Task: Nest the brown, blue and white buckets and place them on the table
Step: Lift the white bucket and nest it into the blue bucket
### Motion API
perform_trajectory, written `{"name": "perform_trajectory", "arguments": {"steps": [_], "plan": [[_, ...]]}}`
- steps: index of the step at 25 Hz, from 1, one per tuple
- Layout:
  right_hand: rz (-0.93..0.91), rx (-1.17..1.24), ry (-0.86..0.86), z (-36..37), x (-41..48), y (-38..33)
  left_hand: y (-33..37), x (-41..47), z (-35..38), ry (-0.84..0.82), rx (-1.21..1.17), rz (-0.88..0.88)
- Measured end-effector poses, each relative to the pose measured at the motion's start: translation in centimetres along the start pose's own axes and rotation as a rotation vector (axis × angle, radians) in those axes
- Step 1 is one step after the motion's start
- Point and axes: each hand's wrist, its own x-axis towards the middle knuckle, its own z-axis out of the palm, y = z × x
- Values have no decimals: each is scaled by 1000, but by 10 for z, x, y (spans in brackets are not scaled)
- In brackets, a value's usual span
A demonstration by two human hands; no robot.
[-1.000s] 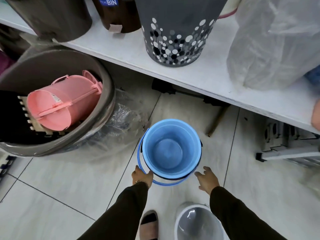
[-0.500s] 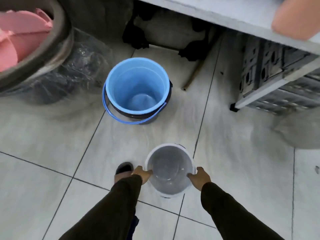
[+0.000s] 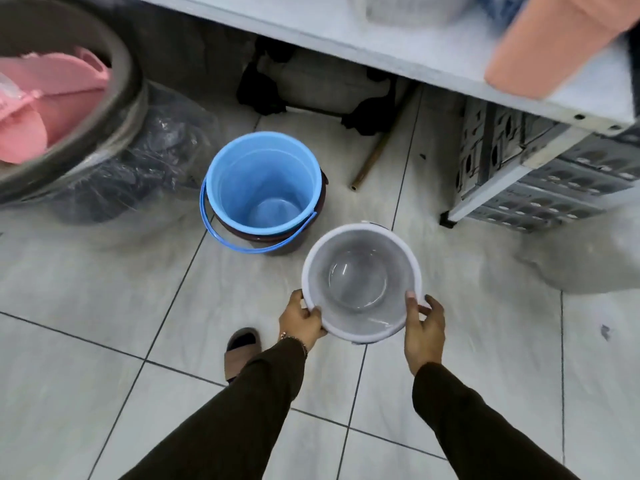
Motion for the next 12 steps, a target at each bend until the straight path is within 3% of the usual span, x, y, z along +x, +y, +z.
{"name": "perform_trajectory", "arguments": {"steps": [4, 6, 12], "plan": [[197, 138, -355, 0, -4, -92, 88, -19, -7, -26, -197, 57], [141, 202, -449, 15, -17, -139, 128, -26, -25, 18, -260, 74], [-64, 241, -392, 96, -46, -222, 193, -14, -109, 164, -340, 56]]}}
